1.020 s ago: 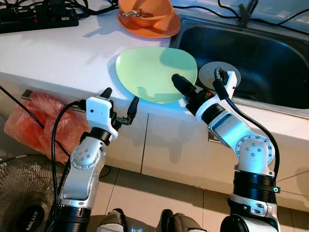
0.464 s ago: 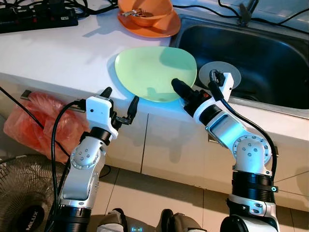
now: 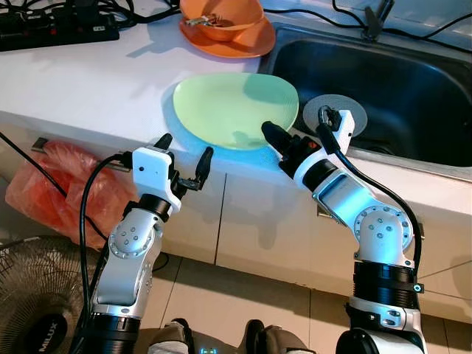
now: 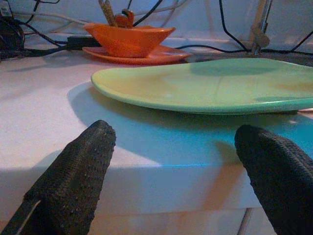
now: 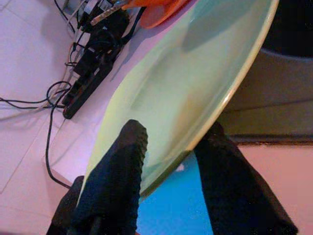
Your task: Kitchen organization
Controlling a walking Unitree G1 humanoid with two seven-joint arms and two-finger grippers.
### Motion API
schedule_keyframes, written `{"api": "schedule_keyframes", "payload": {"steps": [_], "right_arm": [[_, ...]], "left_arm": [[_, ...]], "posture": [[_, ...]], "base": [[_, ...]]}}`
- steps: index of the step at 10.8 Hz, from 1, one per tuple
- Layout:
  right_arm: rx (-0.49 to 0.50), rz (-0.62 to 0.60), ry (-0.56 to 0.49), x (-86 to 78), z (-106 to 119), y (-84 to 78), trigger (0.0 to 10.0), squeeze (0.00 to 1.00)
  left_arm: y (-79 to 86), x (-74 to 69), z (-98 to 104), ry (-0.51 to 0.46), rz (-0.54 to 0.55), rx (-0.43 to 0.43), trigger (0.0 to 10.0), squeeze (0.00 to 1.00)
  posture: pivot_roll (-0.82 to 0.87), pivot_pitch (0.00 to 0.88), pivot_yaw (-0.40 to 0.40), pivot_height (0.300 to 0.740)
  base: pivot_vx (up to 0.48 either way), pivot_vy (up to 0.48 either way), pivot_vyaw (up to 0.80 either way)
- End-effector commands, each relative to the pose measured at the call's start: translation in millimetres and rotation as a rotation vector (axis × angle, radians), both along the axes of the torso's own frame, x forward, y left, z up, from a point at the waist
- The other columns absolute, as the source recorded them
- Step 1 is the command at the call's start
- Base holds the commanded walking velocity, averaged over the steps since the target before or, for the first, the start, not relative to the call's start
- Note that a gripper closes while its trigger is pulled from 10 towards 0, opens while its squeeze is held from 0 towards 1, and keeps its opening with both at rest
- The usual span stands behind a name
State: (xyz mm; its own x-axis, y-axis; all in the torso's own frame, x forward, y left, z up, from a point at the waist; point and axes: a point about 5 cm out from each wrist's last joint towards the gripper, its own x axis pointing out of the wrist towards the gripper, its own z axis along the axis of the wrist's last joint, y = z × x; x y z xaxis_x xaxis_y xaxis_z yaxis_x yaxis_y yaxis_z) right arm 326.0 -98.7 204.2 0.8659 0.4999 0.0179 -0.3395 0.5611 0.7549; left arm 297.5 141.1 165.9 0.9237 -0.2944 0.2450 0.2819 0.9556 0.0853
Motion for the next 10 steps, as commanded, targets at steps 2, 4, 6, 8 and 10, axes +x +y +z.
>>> {"api": "schedule_keyframes", "payload": {"steps": [2,4,6,8,10], "right_arm": [[-0.011,0.006,0.062,-0.5,-13.2,0.2,0.0,0.0],[-0.008,0.005,0.06,-0.3,-12.7,0.2,0.0,0.0],[-0.007,0.001,0.058,-0.9,-12.5,-1.0,0.0,0.0],[-0.005,-0.012,0.06,-1.1,-12.9,-5.6,0.0,0.0],[0.008,-0.02,0.061,-0.5,-12.5,-6.3,0.0,0.0]], "left_arm": [[-4.2,-0.9,2.2,-0.006,-0.018,0.004,10.0,0.0],[-3.5,-0.7,2.0,-0.005,-0.015,0.004,10.0,0.0],[-3.6,-0.9,1.5,-0.003,-0.017,0.004,10.0,0.0],[-4.1,-1.1,0.7,0.001,-0.018,0.004,10.0,0.0],[-3.8,-1.1,0.3,0.003,-0.015,0.002,10.0,0.0]], "posture": [[0.13,0.206,-0.094,0.74],[0.13,0.208,-0.093,0.74],[0.13,0.21,-0.092,0.74],[0.13,0.209,-0.093,0.74],[0.13,0.211,-0.093,0.74]], "base": [[0.0,0.0,0.0],[0.0,0.0,0.0],[0.0,0.0,0.0],[0.0,0.0,0.0],[0.0,0.0,0.0]]}}
